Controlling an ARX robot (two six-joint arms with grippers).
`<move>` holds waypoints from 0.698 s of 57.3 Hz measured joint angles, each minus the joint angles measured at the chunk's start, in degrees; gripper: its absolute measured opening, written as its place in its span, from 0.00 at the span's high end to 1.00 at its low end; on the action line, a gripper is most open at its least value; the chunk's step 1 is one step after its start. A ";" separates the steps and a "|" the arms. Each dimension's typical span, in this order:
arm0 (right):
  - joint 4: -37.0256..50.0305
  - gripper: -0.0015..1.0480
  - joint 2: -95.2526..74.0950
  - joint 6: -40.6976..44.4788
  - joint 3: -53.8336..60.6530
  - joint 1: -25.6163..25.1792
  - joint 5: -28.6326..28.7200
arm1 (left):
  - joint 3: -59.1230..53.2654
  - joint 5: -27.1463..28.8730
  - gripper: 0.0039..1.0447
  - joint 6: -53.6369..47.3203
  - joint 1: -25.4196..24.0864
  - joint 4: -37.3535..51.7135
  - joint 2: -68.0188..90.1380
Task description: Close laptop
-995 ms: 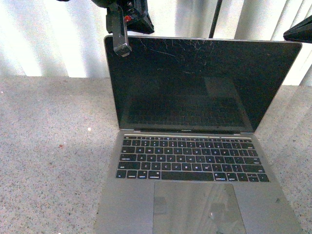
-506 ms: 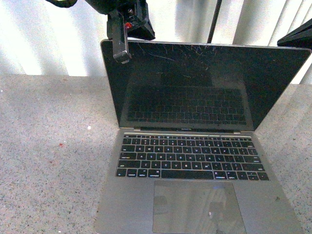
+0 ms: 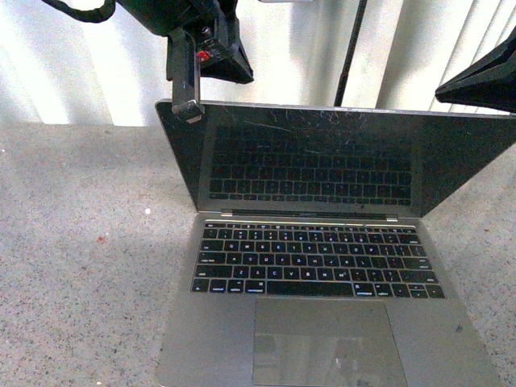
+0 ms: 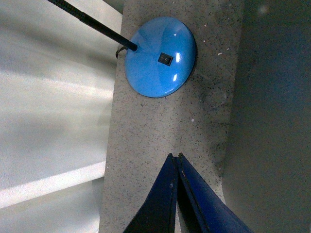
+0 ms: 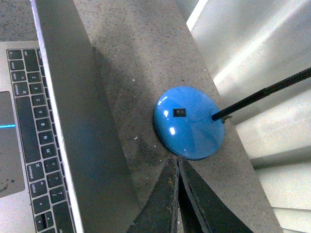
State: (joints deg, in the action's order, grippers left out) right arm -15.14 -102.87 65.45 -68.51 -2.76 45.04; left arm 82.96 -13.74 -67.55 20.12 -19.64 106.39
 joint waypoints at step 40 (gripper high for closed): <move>1.64 0.97 1.38 -2.54 4.31 3.37 -1.05 | -7.41 -1.18 0.97 -0.98 0.17 1.33 -2.29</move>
State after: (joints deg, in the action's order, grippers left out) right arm -13.50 -101.49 62.92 -64.20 0.60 43.99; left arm 75.55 -14.92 -68.53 20.29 -18.31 104.09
